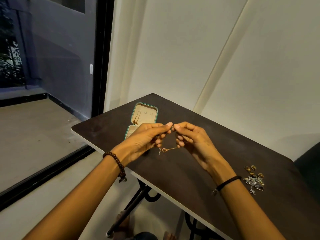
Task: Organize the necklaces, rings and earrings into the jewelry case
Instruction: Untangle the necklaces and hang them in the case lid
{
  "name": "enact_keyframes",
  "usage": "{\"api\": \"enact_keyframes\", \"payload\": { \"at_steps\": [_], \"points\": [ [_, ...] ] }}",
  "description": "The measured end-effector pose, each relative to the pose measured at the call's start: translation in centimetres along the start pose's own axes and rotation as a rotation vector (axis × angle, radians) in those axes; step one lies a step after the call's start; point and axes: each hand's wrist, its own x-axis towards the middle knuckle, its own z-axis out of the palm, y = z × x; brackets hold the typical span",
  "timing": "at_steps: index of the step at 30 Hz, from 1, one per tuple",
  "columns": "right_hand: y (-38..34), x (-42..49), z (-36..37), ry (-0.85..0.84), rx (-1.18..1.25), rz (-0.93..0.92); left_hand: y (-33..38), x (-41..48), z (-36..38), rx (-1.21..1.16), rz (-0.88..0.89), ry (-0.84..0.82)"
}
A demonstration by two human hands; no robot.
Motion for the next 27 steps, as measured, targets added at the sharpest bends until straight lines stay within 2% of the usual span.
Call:
{"api": "enact_keyframes", "payload": {
  "at_steps": [7,13,16,19,21,24,27],
  "points": [
    [-0.4,5.3,1.9,-0.047,-0.09,-0.094,1.0,1.8,-3.9,0.081,0.169,0.151],
    [-0.7,9.3,2.6,-0.034,-0.32,-0.205,1.3,3.7,-6.6,0.127,0.296,0.255],
    [-0.9,10.8,2.7,-0.03,-0.379,-0.22,0.8,4.8,-8.0,0.14,0.339,0.46],
    [-1.0,12.2,2.8,-0.018,-0.395,-0.221,-0.8,6.1,-10.2,0.281,0.323,0.74],
    [-0.9,13.0,2.8,-0.011,-0.404,-0.221,-1.7,6.8,-11.3,0.362,0.303,0.866],
    [-0.4,14.3,3.0,-0.022,-0.412,-0.215,-2.3,8.4,-12.4,0.48,0.244,0.869],
    [0.2,15.3,3.4,-0.03,-0.398,-0.211,-2.6,9.9,-12.9,0.557,0.181,0.738]
  ]
}}
